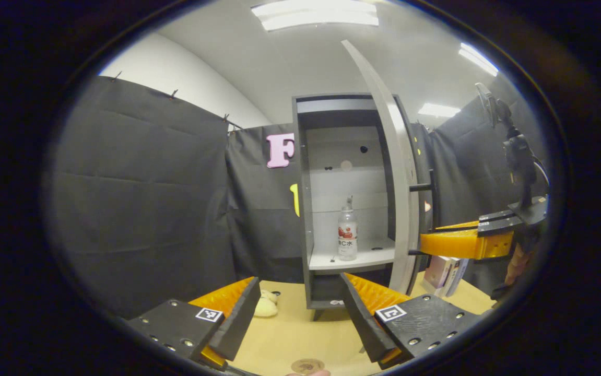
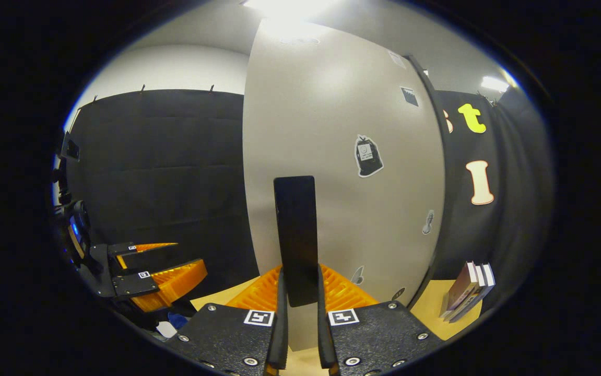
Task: Open the cabinet door with the right hand, grasp the bottle in the cabinet with the left hand and place it on the coaster, then close the cabinet door with the right hand.
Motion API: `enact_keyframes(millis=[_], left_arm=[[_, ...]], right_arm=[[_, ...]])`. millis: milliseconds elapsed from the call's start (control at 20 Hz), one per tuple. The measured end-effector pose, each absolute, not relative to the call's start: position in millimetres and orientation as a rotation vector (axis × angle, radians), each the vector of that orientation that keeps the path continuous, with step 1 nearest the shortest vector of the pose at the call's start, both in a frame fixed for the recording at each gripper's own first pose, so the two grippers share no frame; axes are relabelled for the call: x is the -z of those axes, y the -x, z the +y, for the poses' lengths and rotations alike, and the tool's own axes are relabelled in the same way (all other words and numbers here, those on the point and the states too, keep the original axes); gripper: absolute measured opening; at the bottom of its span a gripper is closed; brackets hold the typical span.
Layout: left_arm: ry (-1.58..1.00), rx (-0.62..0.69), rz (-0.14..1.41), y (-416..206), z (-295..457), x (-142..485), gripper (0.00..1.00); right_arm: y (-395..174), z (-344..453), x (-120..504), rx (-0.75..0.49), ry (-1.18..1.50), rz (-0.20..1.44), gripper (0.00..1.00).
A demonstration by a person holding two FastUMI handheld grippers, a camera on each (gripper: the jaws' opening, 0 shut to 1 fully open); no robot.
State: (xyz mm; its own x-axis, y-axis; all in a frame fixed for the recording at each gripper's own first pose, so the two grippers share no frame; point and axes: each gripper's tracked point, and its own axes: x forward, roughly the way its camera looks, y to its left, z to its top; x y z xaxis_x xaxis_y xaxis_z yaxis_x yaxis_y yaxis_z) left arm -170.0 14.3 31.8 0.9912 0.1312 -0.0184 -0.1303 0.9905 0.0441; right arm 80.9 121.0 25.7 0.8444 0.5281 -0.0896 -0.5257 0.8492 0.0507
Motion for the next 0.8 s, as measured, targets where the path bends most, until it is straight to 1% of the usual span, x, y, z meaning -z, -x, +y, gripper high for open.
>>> enact_keyframes(millis=[150,200,450,650,700,750,800], left_arm=[[-0.059,-0.118,0.023,166,-4,-36,0.9],[-0.066,-0.113,0.016,164,-10,-39,0.89],[-0.055,-0.074,0.024,134,-34,-40,0.9],[-0.061,-0.034,0.022,94,-50,-38,0.89],[-0.058,-0.029,0.019,81,-53,-38,0.9],[-0.055,-0.021,0.021,68,-55,-35,0.89],[-0.051,-0.013,0.022,55,-59,-35,0.89]], right_arm=[[-74,109,-26,-0.502,-0.039,0.096,0.24],[-73,105,-26,-0.481,-0.053,0.099,0.23],[-68,91,-15,-0.358,-0.027,0.122,0.22],[-63,66,-18,-0.295,-0.12,0.127,0.22],[-63,59,-16,-0.282,-0.135,0.131,0.21],[-62,53,-16,-0.266,-0.141,0.132,0.24],[-59,49,-18,-0.248,-0.134,0.131,0.22]])
